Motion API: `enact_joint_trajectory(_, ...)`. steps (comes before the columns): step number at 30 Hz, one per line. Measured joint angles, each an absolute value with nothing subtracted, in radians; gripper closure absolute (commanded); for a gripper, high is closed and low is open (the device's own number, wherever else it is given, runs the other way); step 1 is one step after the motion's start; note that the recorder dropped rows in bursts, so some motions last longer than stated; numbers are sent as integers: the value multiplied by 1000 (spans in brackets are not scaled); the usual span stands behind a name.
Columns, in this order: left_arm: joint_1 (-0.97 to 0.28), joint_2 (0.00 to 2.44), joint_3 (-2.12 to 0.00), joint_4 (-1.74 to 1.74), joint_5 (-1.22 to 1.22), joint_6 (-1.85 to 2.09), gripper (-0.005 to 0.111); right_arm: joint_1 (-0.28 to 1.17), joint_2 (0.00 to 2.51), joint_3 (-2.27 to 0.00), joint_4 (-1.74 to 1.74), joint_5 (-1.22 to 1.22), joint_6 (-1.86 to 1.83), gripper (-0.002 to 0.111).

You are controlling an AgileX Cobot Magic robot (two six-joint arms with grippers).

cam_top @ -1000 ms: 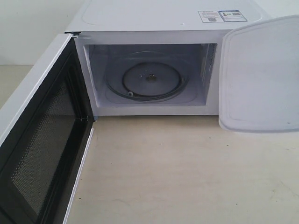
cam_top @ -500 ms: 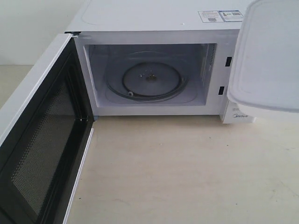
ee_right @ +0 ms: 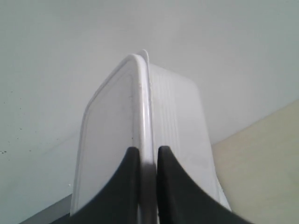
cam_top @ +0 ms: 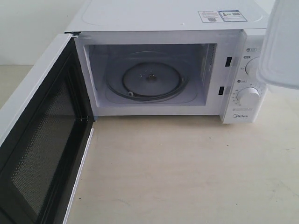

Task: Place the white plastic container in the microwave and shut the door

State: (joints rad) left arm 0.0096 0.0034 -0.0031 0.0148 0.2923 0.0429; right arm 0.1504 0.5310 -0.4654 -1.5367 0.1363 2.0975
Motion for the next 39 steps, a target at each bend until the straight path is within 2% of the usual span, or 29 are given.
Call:
enact_joint_trajectory(7,10,3,-3,15,292,43,102,150,531,-454,-1400,16,2097,108)
enact_joint_trajectory(21,10,3,-3,15,292,43,102,150,493,-253,-1057,-167,2097,108)
enact_joint_trajectory(34,10,3,-3,15,292,43,102,150,498,-158,-1004,-326,2097,108)
enact_joint_trajectory(39,10,3,-3,15,292,43,102,150,576,-150,-1012,-409,2097,108)
